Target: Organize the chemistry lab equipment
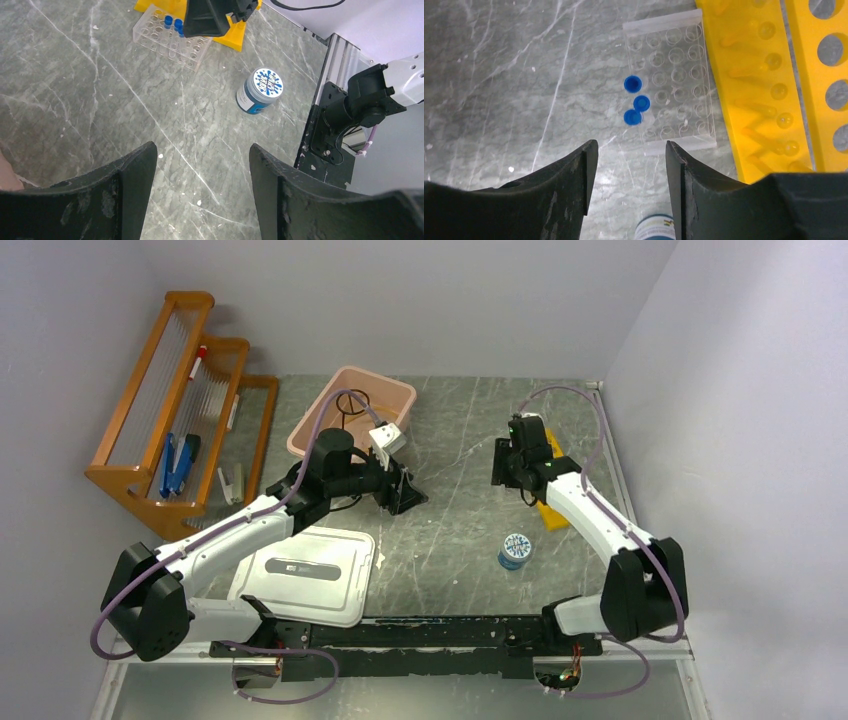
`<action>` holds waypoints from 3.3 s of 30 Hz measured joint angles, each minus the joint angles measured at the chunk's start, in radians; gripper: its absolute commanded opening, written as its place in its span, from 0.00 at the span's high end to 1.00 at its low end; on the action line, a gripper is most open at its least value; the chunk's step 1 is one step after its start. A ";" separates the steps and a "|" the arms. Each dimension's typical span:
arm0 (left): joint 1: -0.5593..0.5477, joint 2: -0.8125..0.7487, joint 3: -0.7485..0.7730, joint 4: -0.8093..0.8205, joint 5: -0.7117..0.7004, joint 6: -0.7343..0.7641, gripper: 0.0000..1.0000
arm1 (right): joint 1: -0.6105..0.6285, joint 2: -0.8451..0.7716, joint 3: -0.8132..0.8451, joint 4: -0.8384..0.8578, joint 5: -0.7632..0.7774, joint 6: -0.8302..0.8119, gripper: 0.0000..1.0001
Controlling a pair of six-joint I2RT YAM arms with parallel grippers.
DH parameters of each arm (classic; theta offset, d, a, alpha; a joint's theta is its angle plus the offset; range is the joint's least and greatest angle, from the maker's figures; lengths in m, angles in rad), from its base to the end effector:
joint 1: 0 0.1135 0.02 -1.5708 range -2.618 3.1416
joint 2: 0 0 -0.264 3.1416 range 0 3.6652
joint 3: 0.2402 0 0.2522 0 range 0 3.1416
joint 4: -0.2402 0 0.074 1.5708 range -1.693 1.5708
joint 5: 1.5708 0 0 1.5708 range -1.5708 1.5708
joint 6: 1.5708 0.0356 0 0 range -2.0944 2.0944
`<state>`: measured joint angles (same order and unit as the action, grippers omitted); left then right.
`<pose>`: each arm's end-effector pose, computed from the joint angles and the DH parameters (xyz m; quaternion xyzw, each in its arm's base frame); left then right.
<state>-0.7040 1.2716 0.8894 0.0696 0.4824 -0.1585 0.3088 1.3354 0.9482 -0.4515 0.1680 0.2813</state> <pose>0.2121 -0.2018 0.2976 0.3469 0.7183 -0.4143 0.4383 0.2694 0.0797 0.2521 0.0172 0.9308 0.0288 0.3640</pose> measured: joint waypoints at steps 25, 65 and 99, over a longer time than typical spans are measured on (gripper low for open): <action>0.000 0.000 0.000 -0.008 -0.018 -0.011 0.28 | 0.000 0.188 0.055 0.084 0.113 0.058 0.56; 0.000 0.000 0.000 -0.008 -0.026 -0.012 0.28 | 0.000 0.107 -0.011 0.058 0.085 0.046 0.74; 0.019 -0.125 0.267 -0.307 -0.735 -0.129 0.15 | 0.472 0.018 0.089 0.021 -0.039 0.278 0.40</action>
<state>-0.6846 1.1465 1.1561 -0.2375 -0.2531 -0.2878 0.7811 1.3533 1.0370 -0.4305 0.1295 0.5594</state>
